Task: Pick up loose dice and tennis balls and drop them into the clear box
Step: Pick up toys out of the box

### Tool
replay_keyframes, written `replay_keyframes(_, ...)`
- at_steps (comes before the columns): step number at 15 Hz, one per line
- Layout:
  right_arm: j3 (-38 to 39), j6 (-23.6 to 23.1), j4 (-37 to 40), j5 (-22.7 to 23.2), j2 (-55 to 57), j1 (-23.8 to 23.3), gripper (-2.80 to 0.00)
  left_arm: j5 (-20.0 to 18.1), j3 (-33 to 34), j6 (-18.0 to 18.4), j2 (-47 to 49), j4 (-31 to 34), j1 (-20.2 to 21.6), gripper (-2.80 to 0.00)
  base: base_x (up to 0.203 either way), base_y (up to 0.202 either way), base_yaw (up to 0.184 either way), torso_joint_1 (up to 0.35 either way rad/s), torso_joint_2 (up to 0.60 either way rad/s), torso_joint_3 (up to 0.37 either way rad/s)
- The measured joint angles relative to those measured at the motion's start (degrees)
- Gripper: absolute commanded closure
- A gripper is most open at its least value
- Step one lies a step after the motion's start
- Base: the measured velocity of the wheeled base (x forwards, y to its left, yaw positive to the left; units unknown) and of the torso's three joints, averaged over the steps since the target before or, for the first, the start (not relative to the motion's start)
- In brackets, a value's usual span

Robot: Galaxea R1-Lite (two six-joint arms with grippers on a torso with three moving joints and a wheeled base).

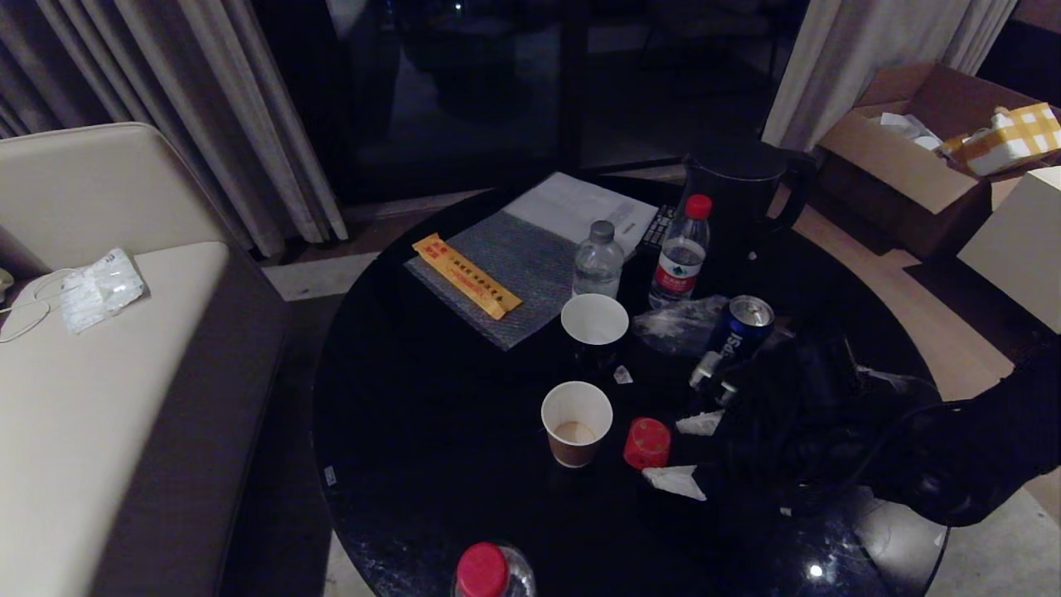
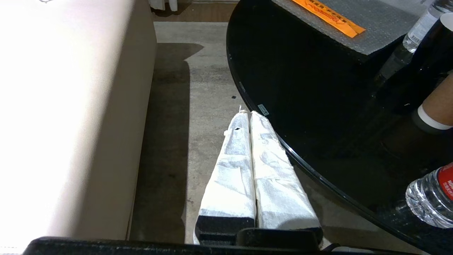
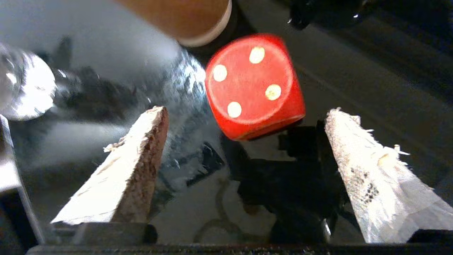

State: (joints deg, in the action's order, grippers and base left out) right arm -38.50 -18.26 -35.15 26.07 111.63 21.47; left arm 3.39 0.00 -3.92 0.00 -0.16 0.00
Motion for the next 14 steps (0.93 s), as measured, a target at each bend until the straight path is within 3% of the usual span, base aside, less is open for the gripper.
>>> replay_keyframes(3,-0.9,-3.3,-1.0,0.4,2.5,0.0,-2.8,0.0,0.0,0.0,0.0,0.0,0.0,0.0,0.0,0.0,0.0,0.0,0.0,0.0)
replay_keyframes(7,-3.4,-3.6,-8.2,0.3,5.9,0.0,-2.8,0.0,0.0,0.0,0.0,0.0,0.0,0.0,0.0,0.0,0.0,0.0,0.0,0.0)
replay_keyframes(14,-4.5,-3.5,-9.2,0.1,8.0,0.0,-2.8,0.0,0.0,0.0,0.0,0.0,0.0,0.0,0.0,0.0,0.0,0.0,0.0,0.0)
